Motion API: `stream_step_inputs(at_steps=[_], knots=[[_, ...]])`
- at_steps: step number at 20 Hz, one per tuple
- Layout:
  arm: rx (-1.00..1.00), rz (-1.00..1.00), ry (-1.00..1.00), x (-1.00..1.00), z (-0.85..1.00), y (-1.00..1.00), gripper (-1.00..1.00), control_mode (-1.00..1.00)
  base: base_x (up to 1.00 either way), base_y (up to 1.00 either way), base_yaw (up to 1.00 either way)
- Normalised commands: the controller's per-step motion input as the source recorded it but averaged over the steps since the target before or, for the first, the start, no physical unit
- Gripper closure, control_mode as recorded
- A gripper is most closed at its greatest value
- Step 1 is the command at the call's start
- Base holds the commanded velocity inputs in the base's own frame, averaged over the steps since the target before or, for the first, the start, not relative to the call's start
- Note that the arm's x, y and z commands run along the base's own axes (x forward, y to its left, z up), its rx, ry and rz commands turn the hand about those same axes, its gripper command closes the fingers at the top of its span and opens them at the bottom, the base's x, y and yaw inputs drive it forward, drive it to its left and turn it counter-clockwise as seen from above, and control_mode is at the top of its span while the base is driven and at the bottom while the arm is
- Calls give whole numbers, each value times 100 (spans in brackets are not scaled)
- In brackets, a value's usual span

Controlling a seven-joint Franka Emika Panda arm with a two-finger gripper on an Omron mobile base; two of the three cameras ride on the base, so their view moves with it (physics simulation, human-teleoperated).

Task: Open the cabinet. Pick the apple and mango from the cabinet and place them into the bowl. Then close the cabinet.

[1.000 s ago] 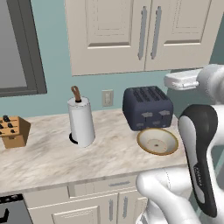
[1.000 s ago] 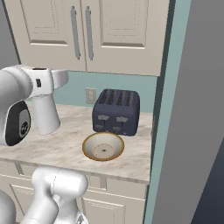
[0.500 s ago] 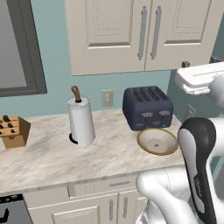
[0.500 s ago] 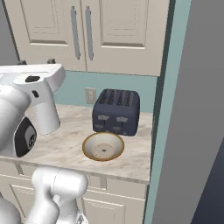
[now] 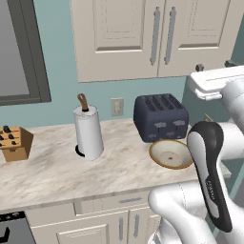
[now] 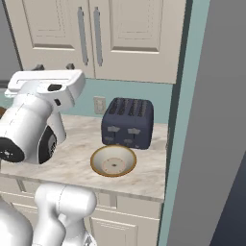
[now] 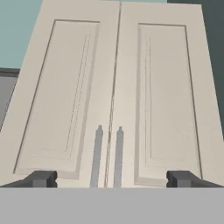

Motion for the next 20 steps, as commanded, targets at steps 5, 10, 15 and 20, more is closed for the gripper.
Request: stream_step_inputs(at_steps=[5, 10, 15, 20], knots=[[3, 0, 7, 73, 0, -10, -100, -100, 0, 0, 0], [4, 0, 4, 81, 0, 0, -100, -100, 0, 0, 0], [5, 0, 8, 81, 0, 0, -100, -100, 0, 0, 0], [3, 0, 8, 75, 0, 0, -100, -100, 0, 0, 0]])
